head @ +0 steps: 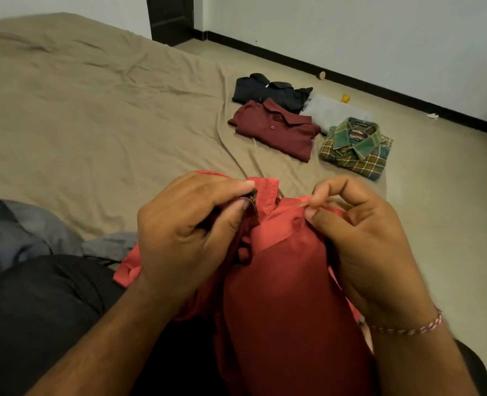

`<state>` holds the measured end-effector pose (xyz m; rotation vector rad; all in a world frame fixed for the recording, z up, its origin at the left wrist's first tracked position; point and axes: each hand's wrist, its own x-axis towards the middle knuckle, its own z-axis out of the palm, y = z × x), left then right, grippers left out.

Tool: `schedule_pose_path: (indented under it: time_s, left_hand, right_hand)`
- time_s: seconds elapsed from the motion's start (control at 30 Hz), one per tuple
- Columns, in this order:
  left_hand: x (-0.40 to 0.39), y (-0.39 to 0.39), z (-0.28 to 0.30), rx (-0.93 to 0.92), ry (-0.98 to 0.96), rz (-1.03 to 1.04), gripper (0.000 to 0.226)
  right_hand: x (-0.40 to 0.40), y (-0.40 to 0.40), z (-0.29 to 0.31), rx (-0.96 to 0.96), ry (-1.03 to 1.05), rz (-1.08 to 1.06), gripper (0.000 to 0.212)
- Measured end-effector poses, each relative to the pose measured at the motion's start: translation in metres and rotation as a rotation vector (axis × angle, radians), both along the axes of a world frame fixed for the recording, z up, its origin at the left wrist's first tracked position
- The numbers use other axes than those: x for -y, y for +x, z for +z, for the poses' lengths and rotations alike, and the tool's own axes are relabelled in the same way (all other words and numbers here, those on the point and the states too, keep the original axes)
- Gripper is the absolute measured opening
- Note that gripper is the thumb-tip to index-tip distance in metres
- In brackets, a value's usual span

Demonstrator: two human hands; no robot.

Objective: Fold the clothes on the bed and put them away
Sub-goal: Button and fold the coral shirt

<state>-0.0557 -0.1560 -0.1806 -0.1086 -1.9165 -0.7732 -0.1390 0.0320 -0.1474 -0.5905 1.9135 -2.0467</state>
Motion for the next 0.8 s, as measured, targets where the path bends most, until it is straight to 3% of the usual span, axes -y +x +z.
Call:
schedule_pose_path:
  time_s: [0.13, 0.2, 0.33, 0.4, 0.8]
  left_hand:
    - [0.004, 0.002, 0.001, 0.001, 0.046, 0.010, 0.010]
    - [0.003, 0.002, 0.002, 0.007, 0.043, 0.011, 0.009]
    - [-0.002, 0.005, 0.004, 0.013, 0.031, 0.013, 0.005]
    - [-0.007, 0.006, 0.004, 0.035, 0.022, 0.039, 0.006]
    - [-0.017, 0.000, -0.002, 0.073, -0.043, 0.038, 0.003]
  right_hand:
    - [0.000, 0.005, 0.008, 0.060, -0.033, -0.033, 0.012]
    - [0.002, 0.009, 0.011, 0.022, -0.009, -0.069, 0.019]
    - [0.008, 0.010, 0.007, -0.469, 0.325, -0.382, 0.024]
    - [0.014, 0.016, 0.006, -0.598, 0.354, -0.436, 0.026]
    - [0.026, 0.022, 0.001, -0.260, 0.079, -0.190, 0.027]
